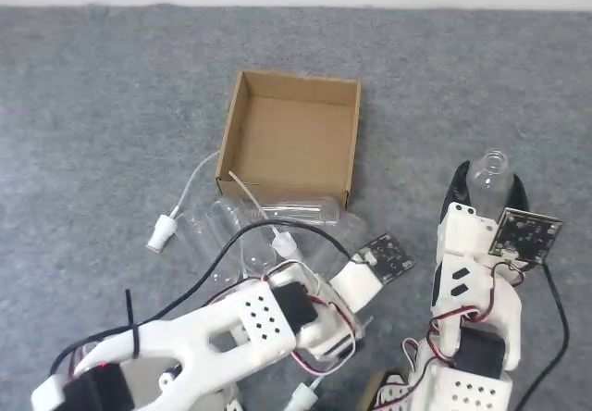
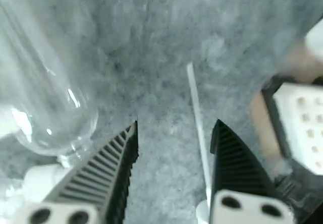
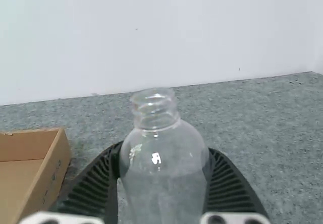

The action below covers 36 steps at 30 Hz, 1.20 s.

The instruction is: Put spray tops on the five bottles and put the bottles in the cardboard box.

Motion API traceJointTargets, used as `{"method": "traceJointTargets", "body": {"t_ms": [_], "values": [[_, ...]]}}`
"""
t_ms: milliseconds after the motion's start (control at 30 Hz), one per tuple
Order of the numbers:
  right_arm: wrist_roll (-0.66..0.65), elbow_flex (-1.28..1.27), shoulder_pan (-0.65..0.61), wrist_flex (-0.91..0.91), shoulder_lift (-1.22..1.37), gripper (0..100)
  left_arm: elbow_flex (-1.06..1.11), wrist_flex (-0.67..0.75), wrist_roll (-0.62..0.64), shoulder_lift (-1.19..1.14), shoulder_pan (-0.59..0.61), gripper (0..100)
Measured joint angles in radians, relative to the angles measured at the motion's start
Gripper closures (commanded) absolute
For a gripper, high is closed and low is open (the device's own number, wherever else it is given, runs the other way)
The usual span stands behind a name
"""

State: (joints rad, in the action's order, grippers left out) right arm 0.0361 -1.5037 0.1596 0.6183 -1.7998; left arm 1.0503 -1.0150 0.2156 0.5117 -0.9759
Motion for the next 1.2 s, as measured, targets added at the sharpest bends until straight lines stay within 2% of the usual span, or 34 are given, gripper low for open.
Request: {"method": "traceJointTargets", "body": {"t_ms": [233, 533, 933, 1200], "values": [[0.000, 0.000, 0.000, 0.000, 0.000, 91.6, -0.083, -0.074, -0.006, 0.000, 0.000, 78], [0.000, 0.000, 0.000, 0.000, 0.000, 91.6, -0.089, -0.083, -0.014, -0.012, 0.000, 80], [0.000, 0.000, 0.000, 0.000, 0.000, 91.6, -0.250, -0.084, -0.012, -0.351, 0.000, 81], [0.000, 0.000, 0.000, 0.000, 0.000, 91.6, -0.287, -0.084, -0.017, -0.404, 0.000, 96]]}}
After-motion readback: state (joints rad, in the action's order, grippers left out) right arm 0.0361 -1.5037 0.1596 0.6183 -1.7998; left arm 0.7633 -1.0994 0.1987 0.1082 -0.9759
